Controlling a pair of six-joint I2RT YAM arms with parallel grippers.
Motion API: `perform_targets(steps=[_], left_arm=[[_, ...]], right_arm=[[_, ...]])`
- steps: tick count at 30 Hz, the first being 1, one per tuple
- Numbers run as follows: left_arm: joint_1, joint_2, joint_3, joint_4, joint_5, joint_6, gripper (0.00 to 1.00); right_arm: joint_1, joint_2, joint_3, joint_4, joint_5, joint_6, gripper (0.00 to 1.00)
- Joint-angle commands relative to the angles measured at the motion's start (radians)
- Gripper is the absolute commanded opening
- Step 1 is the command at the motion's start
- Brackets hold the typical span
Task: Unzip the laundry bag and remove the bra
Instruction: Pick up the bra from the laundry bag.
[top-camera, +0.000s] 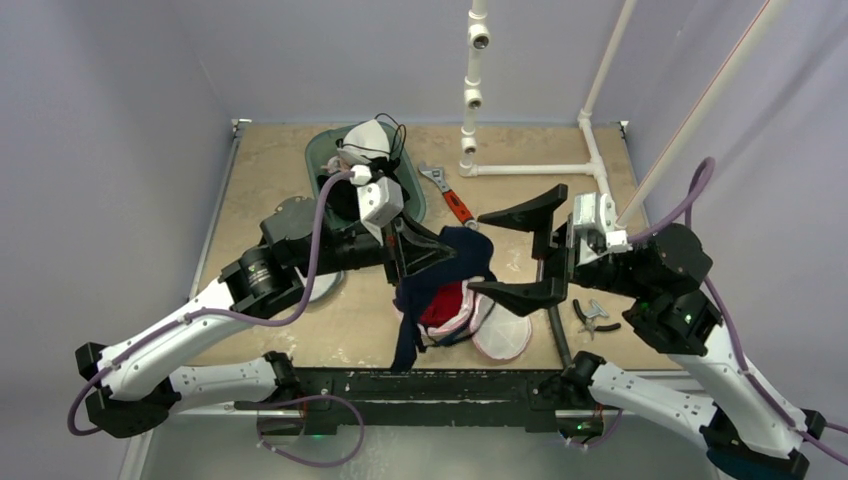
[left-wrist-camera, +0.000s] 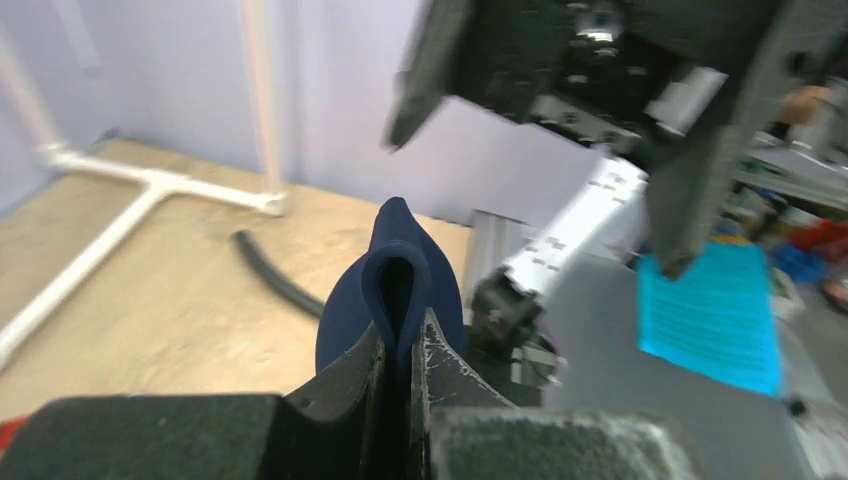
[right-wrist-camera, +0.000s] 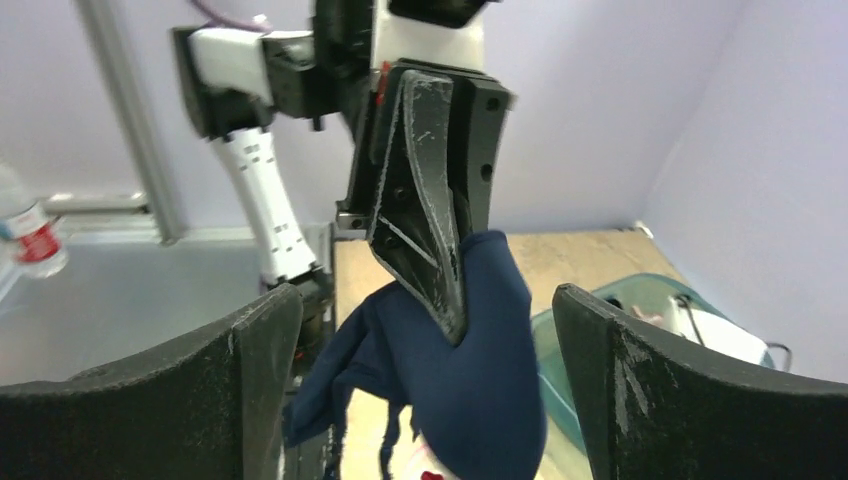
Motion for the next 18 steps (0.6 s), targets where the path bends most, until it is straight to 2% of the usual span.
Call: perform_targets(steps=[1, 4, 6, 10, 12, 15, 18], left_arm=[[0.0, -0.057, 0.014, -0.017, -0.397, 0.084, 0.0], [0.0, -0.044, 0.046, -0.061, -0.61, 0.146, 0.0], [0.0, -0.014, 0.074, -0.083, -0.721, 0.182, 0.0], [0.007, 0.067, 0.13, -0.096, -0.934, 0.241, 0.0], [0.031, 0.11, 0.161, -0.087, -0.998, 0.253, 0.0], [0.112, 0.168, 0.222, -0.068, -0.946, 0.253, 0.0], [0.243, 0.247, 0.325, -0.104, -0.809, 0.209, 0.0]], right_arm=[[0.0, -0.064, 0.013, -0.015, 0.284, 0.059, 0.98], [0.0, -0.131, -0.037, -0.02, 0.454, 0.104, 0.98], [0.0, -0.175, -0.083, -0.005, 0.516, 0.123, 0.98], [0.0, -0.248, -0.213, 0.053, 0.568, 0.181, 0.98], [0.0, -0.266, -0.281, 0.082, 0.561, 0.21, 0.98], [-0.001, -0.265, -0.376, 0.149, 0.547, 0.258, 0.98], [-0.001, -0.25, -0.451, 0.19, 0.503, 0.299, 0.97]])
